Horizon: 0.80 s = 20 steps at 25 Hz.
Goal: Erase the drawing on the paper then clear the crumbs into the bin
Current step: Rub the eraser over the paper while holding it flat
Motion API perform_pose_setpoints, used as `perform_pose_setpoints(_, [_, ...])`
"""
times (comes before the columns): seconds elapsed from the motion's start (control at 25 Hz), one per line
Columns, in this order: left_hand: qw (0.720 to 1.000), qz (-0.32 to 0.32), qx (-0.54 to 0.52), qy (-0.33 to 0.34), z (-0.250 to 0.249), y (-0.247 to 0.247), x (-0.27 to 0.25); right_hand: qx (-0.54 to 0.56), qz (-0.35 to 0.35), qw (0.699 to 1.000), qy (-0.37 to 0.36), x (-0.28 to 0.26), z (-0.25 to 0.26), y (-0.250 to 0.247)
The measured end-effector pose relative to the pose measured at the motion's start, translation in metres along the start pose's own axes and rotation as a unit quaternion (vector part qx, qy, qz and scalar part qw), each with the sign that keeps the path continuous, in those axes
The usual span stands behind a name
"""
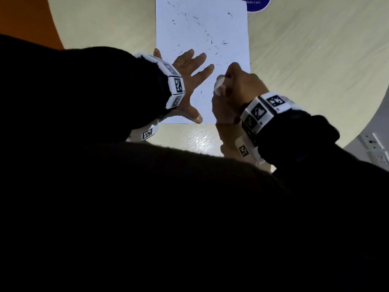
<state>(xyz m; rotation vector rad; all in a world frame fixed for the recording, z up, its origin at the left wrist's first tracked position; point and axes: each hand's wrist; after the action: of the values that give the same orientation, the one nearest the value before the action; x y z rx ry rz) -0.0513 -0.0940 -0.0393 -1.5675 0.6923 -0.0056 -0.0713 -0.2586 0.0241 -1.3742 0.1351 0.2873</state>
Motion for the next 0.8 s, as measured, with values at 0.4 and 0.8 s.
perform_pose_setpoints(0.4, [1.000,-0.006,0.003,-0.006,0.001,0.003,0.003,0.000,0.024,0.999,-0.020,-0.012,-0.002,0.008])
perform_pose_setpoints(0.8, [1.000,0.002,-0.008,-0.013,-0.002,0.000,0.001,0.021,0.079,0.995,-0.061,-0.018,-0.011,0.014])
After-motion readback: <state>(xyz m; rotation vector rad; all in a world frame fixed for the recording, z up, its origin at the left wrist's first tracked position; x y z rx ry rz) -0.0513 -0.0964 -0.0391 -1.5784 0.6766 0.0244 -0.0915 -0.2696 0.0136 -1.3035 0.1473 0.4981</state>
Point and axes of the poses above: each hand's wrist, its own x-axis towards the middle knuckle, its own y-axis out of the palm, z = x × y, and after that the axes turned 3 degrees about z, right-handed
